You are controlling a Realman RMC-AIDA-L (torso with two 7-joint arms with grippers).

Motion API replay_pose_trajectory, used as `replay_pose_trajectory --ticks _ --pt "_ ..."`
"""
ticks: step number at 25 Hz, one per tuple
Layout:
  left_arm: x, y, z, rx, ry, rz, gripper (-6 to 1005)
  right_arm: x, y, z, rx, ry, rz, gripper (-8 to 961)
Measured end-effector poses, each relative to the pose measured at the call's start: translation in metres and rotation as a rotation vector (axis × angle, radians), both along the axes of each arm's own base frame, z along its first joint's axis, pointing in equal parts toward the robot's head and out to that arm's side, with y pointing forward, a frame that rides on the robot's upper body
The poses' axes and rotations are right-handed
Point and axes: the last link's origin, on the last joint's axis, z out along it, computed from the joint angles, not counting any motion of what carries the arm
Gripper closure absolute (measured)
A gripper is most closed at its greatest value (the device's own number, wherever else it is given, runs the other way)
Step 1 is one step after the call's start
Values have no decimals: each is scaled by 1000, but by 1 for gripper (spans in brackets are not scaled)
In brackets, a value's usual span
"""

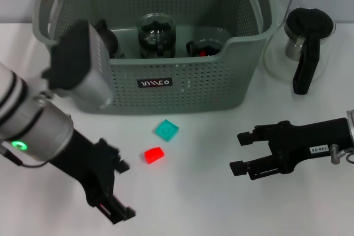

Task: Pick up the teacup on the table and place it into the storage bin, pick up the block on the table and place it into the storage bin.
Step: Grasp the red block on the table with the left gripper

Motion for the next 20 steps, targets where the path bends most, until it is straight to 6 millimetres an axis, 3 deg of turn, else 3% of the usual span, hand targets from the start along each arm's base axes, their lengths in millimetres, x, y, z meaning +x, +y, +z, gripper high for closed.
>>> replay_pose_trajectory --ticks 6,20 --pt "-29 13 -25 66 190 137 47 0 0 -1 -1 1 -4 28" --pt "-43 18 -41 98 244 156 71 0 2 -1 6 0 -4 28"
